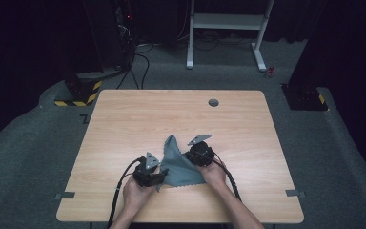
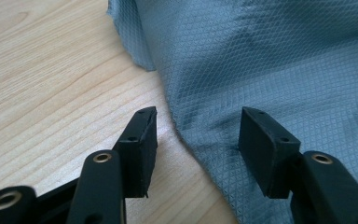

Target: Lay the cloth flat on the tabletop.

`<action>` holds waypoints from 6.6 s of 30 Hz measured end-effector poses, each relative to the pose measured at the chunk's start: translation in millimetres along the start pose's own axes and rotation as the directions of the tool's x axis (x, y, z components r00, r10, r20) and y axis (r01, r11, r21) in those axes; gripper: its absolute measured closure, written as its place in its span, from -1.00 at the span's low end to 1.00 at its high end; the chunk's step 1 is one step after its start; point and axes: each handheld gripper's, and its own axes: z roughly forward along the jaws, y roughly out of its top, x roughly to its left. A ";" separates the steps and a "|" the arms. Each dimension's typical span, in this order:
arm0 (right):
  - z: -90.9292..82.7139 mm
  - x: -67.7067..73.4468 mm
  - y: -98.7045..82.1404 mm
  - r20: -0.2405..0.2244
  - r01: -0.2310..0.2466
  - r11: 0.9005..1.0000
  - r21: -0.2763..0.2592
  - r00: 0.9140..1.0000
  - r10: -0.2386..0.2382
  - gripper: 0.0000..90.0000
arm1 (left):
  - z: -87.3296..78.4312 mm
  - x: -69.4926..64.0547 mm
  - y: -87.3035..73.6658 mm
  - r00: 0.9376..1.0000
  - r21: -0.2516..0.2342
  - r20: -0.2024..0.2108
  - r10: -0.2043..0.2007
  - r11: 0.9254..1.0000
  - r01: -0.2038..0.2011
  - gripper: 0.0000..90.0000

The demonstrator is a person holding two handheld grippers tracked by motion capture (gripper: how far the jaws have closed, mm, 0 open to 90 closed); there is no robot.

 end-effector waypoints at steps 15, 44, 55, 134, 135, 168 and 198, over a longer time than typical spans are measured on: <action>-57.2 -44.1 -36.2 0.060 -0.113 0.993 -0.024 0.992 0.114 0.91 | -1.3 2.6 -3.4 0.999 -0.010 0.023 -0.042 0.999 0.042 0.04; -53.8 -38.3 -29.3 0.033 -0.126 0.985 -0.116 0.991 0.131 0.99 | 26.1 56.3 78.5 0.978 0.006 0.135 -0.160 0.987 0.161 1.00; -64.2 -12.9 -64.4 0.049 0.029 0.998 -0.059 0.998 -0.026 0.98 | -18.0 27.2 51.7 0.985 0.006 0.170 -0.019 1.000 0.018 1.00; -35.2 -23.5 -21.5 0.137 -0.012 0.998 -0.066 0.990 0.021 0.99 | -14.0 19.6 -9.7 0.998 0.005 0.068 0.007 1.000 -0.007 0.17; -37.6 -25.2 -20.8 0.142 -0.014 0.997 -0.079 0.990 0.025 0.99 | -13.5 19.1 -8.3 0.997 0.007 0.072 -0.001 1.000 0.000 0.16; -57.0 -68.3 -18.3 0.184 -0.153 0.970 -0.190 0.965 0.189 0.99 | 19.1 77.7 65.4 0.995 0.015 0.034 -0.092 0.996 0.092 1.00; -56.0 -26.8 -42.0 0.053 -0.096 0.990 -0.103 0.993 0.102 0.52 | 37.0 54.0 51.2 0.981 0.029 0.063 -0.182 0.983 0.180 0.53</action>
